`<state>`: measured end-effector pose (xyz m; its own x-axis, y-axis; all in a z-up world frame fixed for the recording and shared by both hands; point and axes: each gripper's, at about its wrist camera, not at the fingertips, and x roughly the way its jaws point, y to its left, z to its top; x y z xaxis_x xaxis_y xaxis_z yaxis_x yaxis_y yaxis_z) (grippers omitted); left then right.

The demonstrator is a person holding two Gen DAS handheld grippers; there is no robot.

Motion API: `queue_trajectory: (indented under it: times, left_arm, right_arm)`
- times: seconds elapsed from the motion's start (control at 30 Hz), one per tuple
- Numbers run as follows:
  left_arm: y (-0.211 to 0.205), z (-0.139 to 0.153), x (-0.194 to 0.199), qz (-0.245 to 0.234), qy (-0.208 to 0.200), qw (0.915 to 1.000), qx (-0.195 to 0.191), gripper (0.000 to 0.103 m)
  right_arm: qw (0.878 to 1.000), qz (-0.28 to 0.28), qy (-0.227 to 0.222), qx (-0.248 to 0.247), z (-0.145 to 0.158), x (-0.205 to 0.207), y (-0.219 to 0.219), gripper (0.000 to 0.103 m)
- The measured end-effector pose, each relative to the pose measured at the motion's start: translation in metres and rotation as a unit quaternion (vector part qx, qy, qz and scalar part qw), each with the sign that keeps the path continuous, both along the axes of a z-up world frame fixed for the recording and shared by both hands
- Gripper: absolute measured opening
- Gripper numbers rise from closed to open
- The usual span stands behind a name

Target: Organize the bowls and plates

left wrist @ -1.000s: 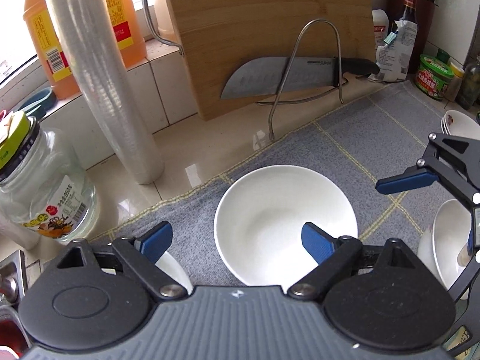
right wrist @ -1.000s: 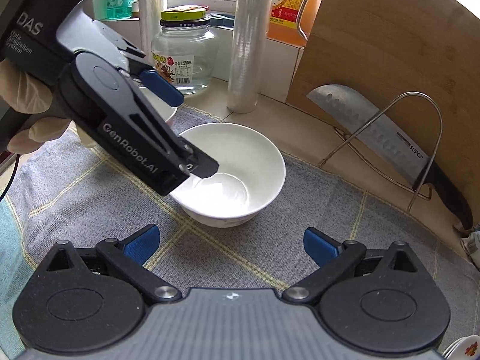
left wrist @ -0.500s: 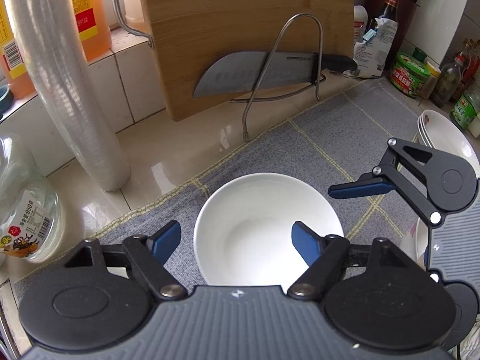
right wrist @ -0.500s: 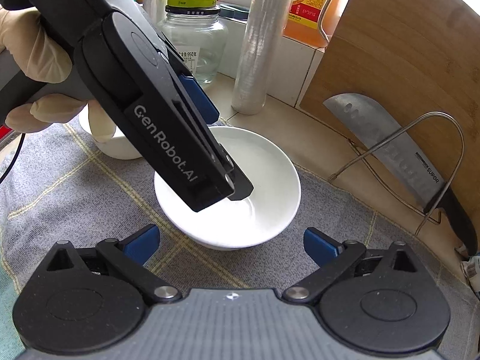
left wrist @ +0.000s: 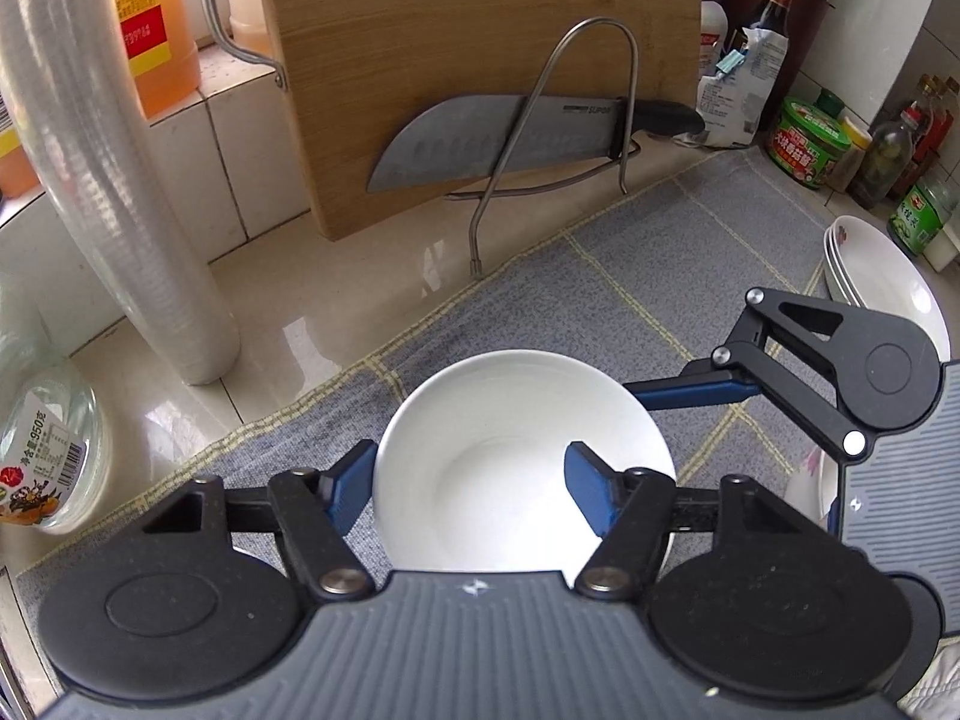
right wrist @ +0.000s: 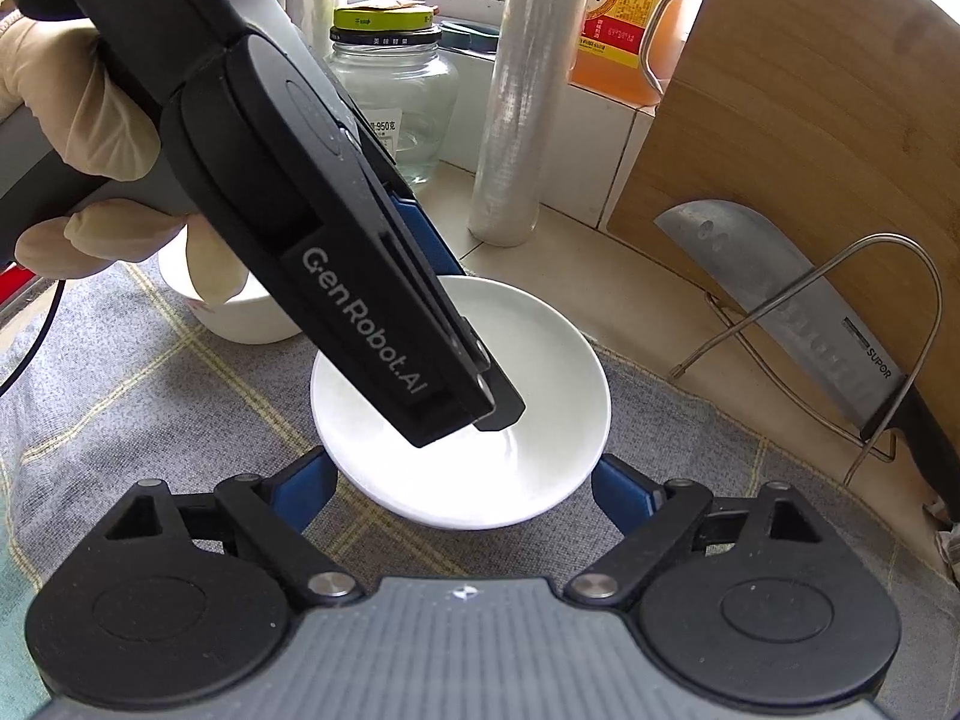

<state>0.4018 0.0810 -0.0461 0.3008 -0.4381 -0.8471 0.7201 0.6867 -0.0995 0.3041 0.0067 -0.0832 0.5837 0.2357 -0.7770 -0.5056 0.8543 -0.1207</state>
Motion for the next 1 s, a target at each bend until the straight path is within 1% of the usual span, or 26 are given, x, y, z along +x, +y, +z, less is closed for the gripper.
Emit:
queue_trajectory:
  times: [0.4,0.6,0.7,0.8,1.0]
  left_arm:
    - [0.0,-0.0014,0.0009,-0.003,-0.001,1.0,0.002,0.066]
    - [-0.0007,-0.006,0.0044,-0.004,0.011,0.9999,0.003,0.066]
    - [-0.0015,-0.0048,0.0041,-0.004,0.007,0.9999,0.006,0.065]
    - [-0.0002,-0.0034,0.005,-0.001,0.007,1.0,0.005,0.06]
    - [-0.0008,-0.0025,0.0017,-0.005,0.005,0.9999,0.009,0.06]
  right_arm:
    - [1.0,-0.002,0.001,0.001,0.001,0.0013,0.0007,0.093]
    - [1.0,0.0,0.001,-0.001,0.001,0.0015,0.0008,0.093]
    - [1.0,-0.001,0.0,-0.001,0.0015,0.001,0.0006,0.093]
    - [1.0,-0.002,0.0,0.0,0.0016,0.0005,0.0006,0.093]
    - [1.0,0.001,-0.001,-0.002,0.0019,-0.0028,0.0014,0.093]
